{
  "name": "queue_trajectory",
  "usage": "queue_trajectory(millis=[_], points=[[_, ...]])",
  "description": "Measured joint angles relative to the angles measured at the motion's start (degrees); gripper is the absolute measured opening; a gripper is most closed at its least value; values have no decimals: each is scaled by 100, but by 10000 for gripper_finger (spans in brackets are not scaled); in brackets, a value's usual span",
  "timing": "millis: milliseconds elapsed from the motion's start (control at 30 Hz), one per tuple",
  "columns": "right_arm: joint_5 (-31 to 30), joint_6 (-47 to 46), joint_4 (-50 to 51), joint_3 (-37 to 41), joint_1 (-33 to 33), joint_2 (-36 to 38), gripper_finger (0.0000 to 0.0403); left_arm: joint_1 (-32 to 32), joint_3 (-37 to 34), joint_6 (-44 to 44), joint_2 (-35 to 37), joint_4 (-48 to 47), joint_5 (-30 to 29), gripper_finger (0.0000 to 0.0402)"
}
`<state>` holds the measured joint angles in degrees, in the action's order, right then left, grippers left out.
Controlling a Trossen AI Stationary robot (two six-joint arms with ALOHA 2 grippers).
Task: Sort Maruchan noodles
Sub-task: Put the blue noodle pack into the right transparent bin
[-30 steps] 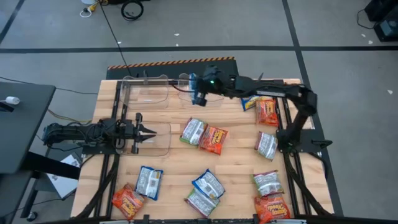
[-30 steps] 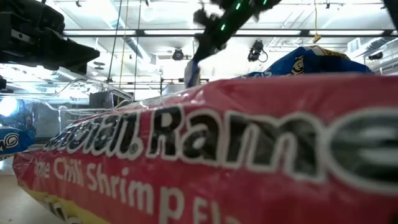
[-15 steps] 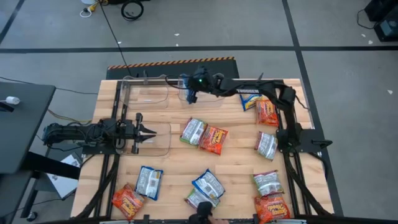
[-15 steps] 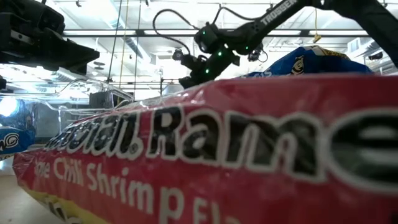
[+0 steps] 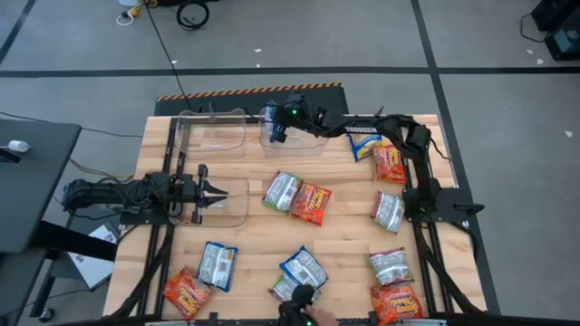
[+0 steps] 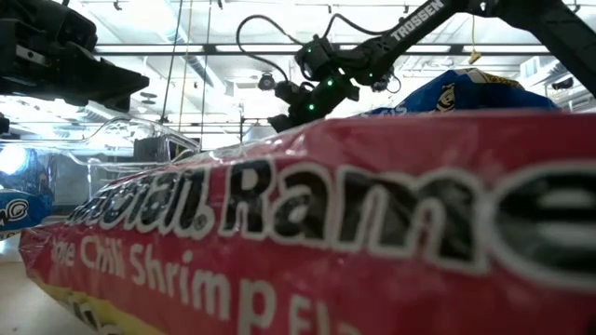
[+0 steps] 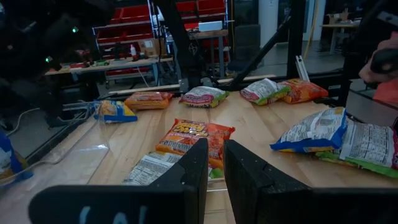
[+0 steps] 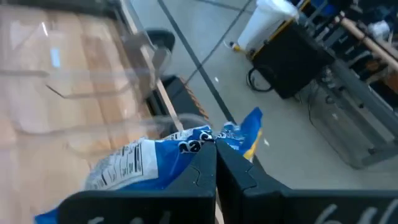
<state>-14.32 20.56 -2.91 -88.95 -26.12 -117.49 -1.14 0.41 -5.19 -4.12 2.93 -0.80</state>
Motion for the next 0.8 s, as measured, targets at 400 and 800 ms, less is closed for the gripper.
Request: queue_trajectory(millis=[400,800], points=[[511,-585,-77,63,-18,-118,5,-1,-1,0,0,1,0,57],[1040,-1225,-20,64,14,-330,10,1,1,0,2,12,0,57]])
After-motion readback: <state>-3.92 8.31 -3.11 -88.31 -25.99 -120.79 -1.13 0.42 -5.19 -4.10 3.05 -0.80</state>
